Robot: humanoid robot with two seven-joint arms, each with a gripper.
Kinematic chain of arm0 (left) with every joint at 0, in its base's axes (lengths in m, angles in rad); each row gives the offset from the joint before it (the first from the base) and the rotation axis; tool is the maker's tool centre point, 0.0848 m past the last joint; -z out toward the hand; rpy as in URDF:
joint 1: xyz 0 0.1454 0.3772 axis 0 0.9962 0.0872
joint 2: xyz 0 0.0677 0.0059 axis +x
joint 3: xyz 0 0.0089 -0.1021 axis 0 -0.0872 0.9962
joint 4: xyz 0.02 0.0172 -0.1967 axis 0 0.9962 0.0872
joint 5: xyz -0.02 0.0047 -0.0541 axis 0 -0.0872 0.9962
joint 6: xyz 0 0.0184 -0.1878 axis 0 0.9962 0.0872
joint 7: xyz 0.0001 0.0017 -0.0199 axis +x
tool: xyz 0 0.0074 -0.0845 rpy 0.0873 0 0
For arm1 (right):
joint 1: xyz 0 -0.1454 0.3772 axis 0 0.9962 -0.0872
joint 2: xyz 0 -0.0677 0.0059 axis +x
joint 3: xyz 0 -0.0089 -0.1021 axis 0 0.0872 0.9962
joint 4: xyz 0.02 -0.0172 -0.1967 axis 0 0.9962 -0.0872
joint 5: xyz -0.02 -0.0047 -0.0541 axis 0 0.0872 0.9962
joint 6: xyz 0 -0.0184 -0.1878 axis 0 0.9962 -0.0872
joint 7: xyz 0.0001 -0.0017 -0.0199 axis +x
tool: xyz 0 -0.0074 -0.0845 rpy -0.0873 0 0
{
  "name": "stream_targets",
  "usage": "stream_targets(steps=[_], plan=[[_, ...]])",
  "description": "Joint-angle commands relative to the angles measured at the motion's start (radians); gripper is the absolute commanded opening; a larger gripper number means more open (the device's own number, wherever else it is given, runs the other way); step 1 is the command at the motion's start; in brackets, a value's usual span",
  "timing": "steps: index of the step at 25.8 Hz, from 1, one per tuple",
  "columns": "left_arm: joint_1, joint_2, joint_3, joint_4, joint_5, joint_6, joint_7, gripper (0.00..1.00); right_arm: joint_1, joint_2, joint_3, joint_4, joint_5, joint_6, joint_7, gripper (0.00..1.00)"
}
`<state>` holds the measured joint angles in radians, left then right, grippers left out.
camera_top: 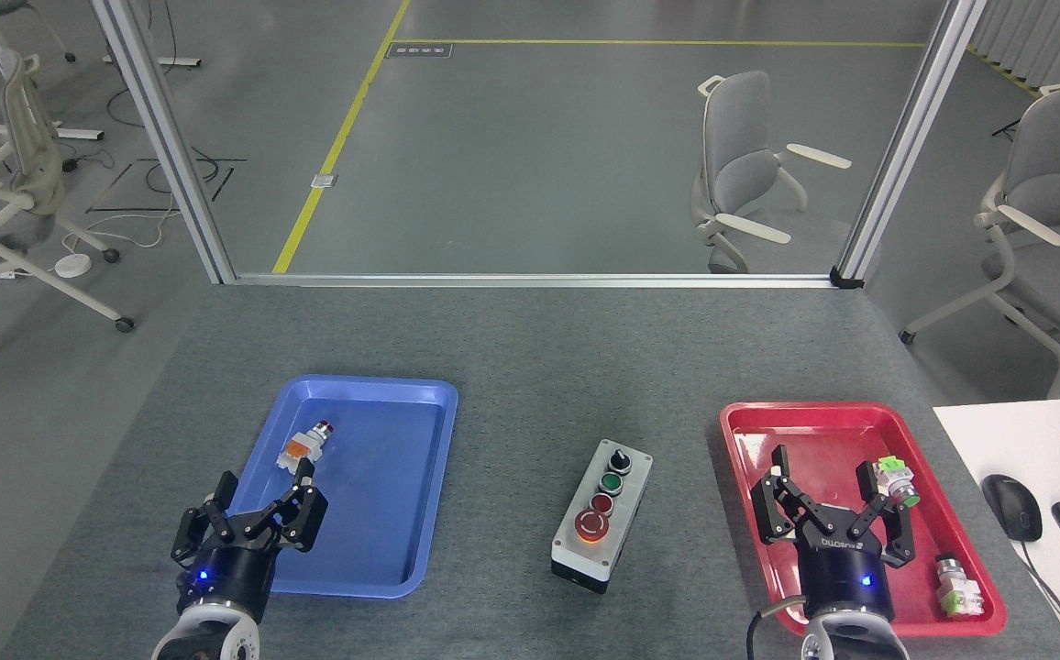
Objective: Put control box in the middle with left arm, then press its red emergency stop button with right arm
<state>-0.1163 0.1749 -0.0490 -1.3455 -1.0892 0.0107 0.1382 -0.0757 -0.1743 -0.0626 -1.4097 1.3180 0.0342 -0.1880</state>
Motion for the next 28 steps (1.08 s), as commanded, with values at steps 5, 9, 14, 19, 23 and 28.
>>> stream_targets(steps=[5,9,14,19,23,28], plan=[[0.0,0.0,0.0,0.0,-0.001,0.0,0.0,0.99,0.004,0.004,0.0,0.008,-0.008,0.001,0.007,0.99],[0.0,0.0,0.0,0.0,0.0,0.0,0.0,0.99,0.005,0.001,-0.002,0.008,-0.008,0.006,0.007,0.99],[0.0,0.0,0.0,0.0,0.0,0.0,0.0,0.99,0.011,0.001,-0.005,0.006,-0.008,0.001,0.007,0.99],[0.0,0.0,0.0,0.0,0.0,0.0,0.0,0.99,0.008,0.003,-0.003,0.006,-0.008,-0.002,0.007,0.99],[0.0,0.0,0.0,0.0,0.0,0.0,0.0,0.99,0.008,0.004,-0.003,0.006,-0.008,-0.002,0.007,0.99],[0.0,0.0,0.0,-0.001,0.0,0.0,0.0,0.99,0.008,0.001,0.0,0.008,-0.008,-0.002,0.012,0.99]])
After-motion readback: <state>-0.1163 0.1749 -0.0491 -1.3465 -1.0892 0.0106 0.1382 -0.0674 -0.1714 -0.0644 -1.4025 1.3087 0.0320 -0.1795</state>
